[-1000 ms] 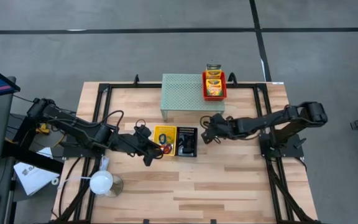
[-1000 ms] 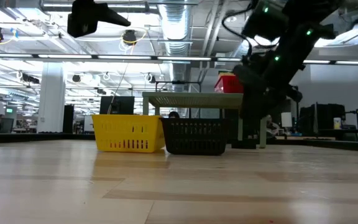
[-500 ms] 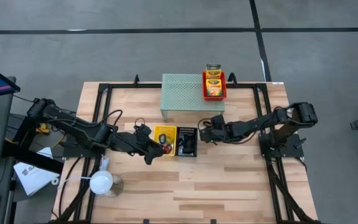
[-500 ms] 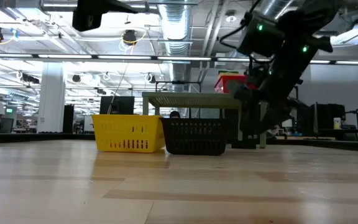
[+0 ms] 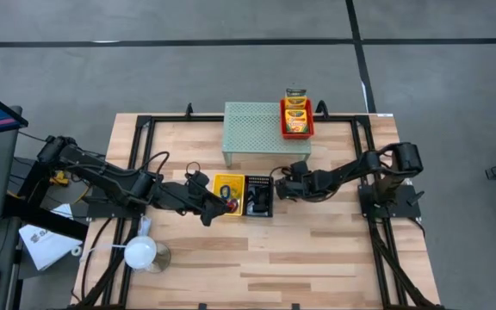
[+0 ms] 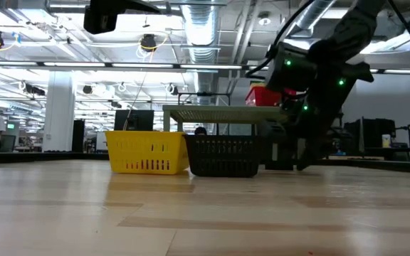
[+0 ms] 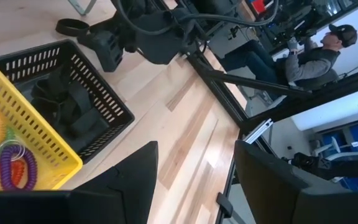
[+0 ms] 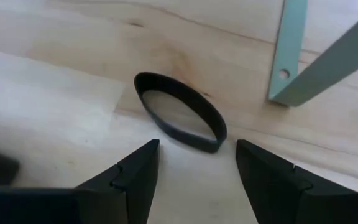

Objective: Pick & Place Office Desk Supplies
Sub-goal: Put the black rubber band into the black bin

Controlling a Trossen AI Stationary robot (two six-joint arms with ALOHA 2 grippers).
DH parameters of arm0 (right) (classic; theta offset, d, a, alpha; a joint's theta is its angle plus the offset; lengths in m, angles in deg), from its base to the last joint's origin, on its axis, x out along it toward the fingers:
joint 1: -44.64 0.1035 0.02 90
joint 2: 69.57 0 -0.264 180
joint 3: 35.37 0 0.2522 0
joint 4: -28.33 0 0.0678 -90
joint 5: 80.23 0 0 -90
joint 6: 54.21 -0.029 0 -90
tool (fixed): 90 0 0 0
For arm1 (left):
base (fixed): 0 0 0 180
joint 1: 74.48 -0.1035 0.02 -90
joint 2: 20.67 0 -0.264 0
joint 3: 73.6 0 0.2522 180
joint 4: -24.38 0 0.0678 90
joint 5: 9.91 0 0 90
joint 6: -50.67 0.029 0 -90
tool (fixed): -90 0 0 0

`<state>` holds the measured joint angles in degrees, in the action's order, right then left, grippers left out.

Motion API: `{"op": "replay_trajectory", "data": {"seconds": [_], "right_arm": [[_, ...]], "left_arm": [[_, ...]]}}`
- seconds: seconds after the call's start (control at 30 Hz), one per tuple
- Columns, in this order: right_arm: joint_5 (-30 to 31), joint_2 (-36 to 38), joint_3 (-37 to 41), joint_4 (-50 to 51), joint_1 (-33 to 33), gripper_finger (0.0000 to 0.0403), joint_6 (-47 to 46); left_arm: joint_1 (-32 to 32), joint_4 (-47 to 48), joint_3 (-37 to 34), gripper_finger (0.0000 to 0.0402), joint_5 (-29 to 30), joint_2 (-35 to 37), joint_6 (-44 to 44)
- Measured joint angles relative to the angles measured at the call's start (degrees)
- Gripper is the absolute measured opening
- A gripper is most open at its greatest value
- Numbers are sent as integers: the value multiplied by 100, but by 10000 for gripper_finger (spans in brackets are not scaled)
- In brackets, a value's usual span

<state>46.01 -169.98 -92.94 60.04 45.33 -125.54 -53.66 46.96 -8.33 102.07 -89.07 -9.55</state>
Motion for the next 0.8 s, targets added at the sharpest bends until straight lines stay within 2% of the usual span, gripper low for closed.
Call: {"op": "replay_trajectory", "data": {"seconds": [0.1,0.2,0.3,0.43,0.47,0.63,0.8], "right_arm": [[86,-71,-5,-83,9,197,-4],[107,-86,-5,-85,-29,166,-1],[68,-96,-5,-84,-107,114,117],[72,-37,-1,-44,-93,24,125],[51,24,11,-26,-39,13,128],[16,710,12,204,346,6,-46],[87,1592,10,549,1025,4,-405]], "left_arm": [[0,0,0,207,-4,0,-23],[0,4,0,207,-6,0,-27],[0,4,0,207,-8,0,-27],[0,4,0,207,-10,0,-27],[0,4,0,207,-12,0,-27],[1,0,0,207,-17,0,-23],[11,10,0,207,-25,0,108]]}}
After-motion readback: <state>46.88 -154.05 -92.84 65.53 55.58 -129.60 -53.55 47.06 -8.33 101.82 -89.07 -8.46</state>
